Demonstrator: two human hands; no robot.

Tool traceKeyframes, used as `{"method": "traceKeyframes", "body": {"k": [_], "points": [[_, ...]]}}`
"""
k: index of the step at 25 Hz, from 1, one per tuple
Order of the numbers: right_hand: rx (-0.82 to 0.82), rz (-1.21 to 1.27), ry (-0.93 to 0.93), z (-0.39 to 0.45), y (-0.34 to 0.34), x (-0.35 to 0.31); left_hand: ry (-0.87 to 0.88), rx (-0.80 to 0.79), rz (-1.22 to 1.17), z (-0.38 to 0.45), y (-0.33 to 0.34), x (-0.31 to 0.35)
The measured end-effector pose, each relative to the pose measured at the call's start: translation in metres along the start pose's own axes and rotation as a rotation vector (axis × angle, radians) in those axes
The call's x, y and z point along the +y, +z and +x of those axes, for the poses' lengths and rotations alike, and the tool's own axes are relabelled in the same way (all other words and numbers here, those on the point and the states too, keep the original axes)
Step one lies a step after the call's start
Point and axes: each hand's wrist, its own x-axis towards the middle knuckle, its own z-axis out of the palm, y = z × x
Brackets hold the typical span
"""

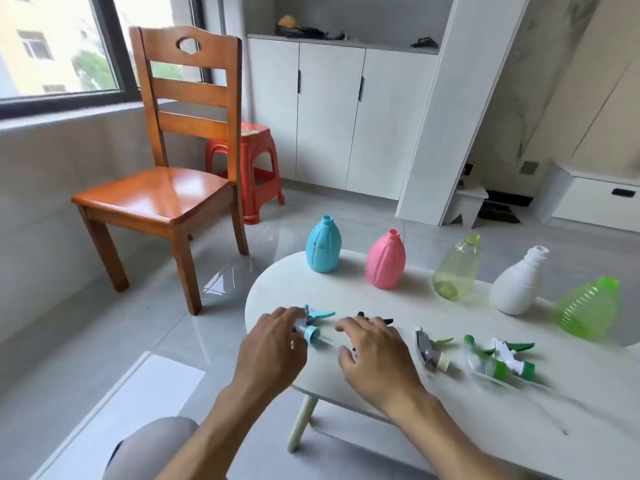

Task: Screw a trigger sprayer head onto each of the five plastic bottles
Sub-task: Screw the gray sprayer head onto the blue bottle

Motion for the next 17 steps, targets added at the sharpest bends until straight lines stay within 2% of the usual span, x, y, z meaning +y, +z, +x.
{"method": "traceKeyframes", "body": {"k": [2, 4, 6, 9, 14, 17], "points": [[-0.044, -0.062, -0.011, 0.029, 0.014, -0.014, -0.131, 0.128, -0.111, 0.010, -0.007, -0.010], [-0.127, -0.163, -0.048, 0.056, 0.032, -0.029, -0.188, 0.165, -0.164, 0.022, -0.008, -0.017], [-0.178, -0.220, -0.081, 0.071, 0.048, -0.034, -0.184, 0.169, -0.213, 0.036, -0.009, -0.017], [-0.159, -0.253, -0.126, 0.080, 0.063, -0.031, -0.166, 0.234, -0.252, 0.069, -0.014, -0.022], [-0.242, -0.119, -0.137, 0.087, 0.061, -0.016, -0.209, 0.183, -0.398, 0.163, -0.002, -0.013], [-0.122, 0.206, -0.073, 0.084, 0.039, -0.009, -0.247, 0.076, -0.606, 0.218, 0.017, -0.003]]}}
